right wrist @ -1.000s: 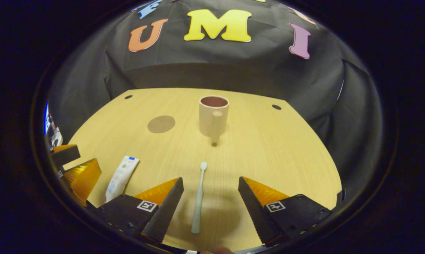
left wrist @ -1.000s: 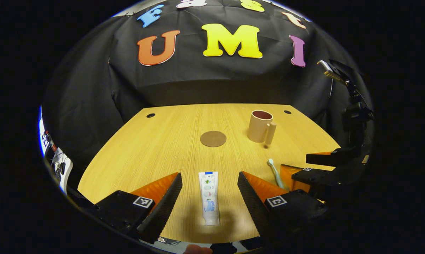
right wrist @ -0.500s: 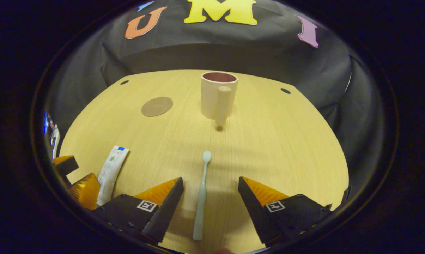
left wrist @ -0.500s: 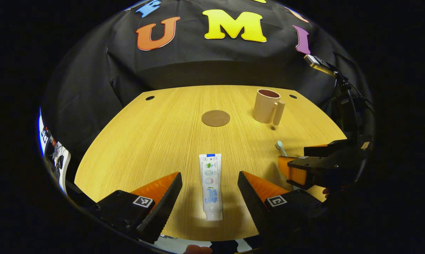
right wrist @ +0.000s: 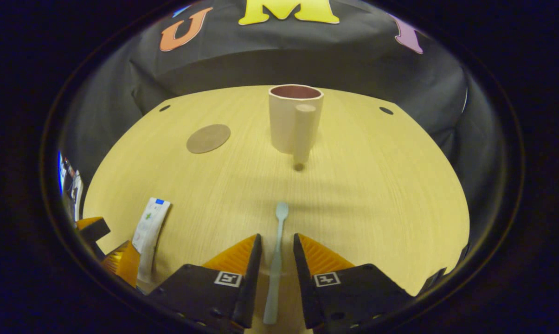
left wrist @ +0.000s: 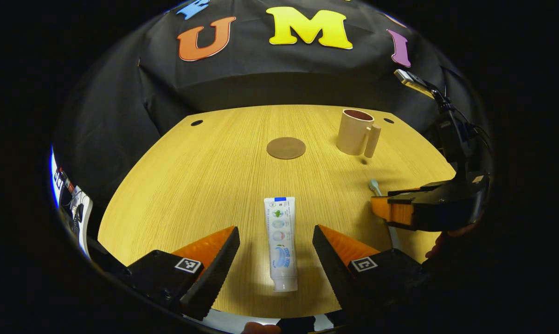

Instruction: Put the toothbrush and toothpaste on the desktop into the cup, then pick up the cup and place it on the coaster on the desktop.

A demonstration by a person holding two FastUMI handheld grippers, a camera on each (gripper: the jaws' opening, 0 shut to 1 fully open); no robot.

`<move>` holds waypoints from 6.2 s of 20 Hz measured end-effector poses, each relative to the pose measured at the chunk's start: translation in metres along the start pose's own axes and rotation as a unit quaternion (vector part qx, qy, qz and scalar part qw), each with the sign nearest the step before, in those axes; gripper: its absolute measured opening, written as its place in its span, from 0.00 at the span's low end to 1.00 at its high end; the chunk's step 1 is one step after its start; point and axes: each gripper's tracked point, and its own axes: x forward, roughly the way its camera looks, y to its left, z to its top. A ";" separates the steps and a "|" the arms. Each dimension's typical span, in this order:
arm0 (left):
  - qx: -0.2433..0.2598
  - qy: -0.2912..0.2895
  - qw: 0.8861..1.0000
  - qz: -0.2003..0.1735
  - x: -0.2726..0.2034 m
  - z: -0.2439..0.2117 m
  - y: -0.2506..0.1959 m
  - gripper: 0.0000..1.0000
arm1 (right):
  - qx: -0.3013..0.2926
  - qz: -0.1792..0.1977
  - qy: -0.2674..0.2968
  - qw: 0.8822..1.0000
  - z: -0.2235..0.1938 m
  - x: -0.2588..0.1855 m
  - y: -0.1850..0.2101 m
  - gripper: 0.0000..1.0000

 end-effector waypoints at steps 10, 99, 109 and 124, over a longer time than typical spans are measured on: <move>-0.008 0.024 1.000 -0.008 0.009 -0.015 -0.004 1.00 | 0.007 0.005 -0.006 1.000 0.001 -0.001 0.001 0.01; -0.022 -0.059 0.998 -0.005 0.014 0.102 0.027 0.30 | 0.048 0.011 -0.197 0.979 0.264 0.003 -0.018 0.05; -0.015 -0.118 0.993 -0.026 0.005 0.140 0.000 0.30 | 0.042 0.018 -0.207 0.977 0.257 -0.028 -0.028 0.66; -0.017 -0.298 0.952 -0.066 0.070 0.269 -0.126 0.30 | 0.011 -0.019 -0.229 0.973 0.235 -0.088 -0.142 0.77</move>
